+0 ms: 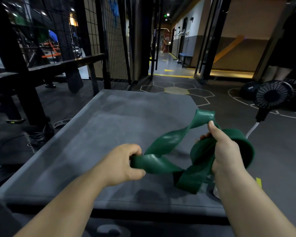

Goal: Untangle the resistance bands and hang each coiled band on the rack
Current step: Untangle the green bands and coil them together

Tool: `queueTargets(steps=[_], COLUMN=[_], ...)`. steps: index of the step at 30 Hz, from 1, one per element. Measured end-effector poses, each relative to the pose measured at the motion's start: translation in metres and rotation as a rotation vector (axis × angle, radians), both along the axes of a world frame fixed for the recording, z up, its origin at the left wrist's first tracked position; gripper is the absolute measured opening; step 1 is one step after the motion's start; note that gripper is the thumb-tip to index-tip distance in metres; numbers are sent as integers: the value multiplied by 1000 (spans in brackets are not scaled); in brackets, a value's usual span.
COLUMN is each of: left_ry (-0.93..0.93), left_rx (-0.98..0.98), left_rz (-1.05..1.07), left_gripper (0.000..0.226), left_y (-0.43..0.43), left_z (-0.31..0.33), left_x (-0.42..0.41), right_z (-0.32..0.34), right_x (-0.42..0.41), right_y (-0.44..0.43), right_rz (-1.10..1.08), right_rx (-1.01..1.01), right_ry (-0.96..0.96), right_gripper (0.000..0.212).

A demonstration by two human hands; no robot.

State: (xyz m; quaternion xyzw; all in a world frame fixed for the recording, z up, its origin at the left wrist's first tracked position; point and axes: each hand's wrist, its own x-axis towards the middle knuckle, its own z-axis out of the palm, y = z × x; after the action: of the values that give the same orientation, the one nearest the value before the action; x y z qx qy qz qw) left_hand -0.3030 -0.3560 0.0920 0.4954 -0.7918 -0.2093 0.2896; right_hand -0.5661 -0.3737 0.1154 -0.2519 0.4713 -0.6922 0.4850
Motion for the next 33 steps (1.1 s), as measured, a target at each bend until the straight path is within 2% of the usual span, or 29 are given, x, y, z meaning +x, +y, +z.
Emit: queueTargets(steps=[4,8,11,14,17,19,20,21,22,24,26,29,33], left_ry=[351,793,969,1103,1328,1445,1427,1344,1237,1007,847,701,718], left_rx=[39,112,100,157,311,480,557,604,606,516,401,309,336], left_rz=[45,102,214,298,335,251,175,97,62,126,290,444,487], left_gripper=[40,44,27,22,17,15,28,45,52,42,39,6,25], left_y=[-2,-7,-11,-12,-11,-8,-6,-5,-3,-3,-7,-14,-13], left_z=[10,16,20,23,24,26,28,27,27,25,22,14,14], left_x=[15,26,29,30,30,35,36,38,38,32,28,28,28], right_z=[-1,-4,-6,-5,-5,-5,-5,-5,-6,-7,-8,-8,-6], right_x=[-7,-13,-9,-6,-4,-4,-4,-5,-6,-7,-7,-7,-6], right_y=[-2,-3,-3,-4,-5,-5,-5,-5,-5,-6,-6,-5,-2], right_rz=[27,45,65,79,72,58,54,49,45,48,66,80,109], right_rx=[38,89,113,136,157,173,178,180,183,189,196,203,203], right_ry=[15,78,135,143,147,152,147,144,152,174,197,242,264], right_gripper=[35,34,35,35,33,32,32,32,32,33,35,40,43])
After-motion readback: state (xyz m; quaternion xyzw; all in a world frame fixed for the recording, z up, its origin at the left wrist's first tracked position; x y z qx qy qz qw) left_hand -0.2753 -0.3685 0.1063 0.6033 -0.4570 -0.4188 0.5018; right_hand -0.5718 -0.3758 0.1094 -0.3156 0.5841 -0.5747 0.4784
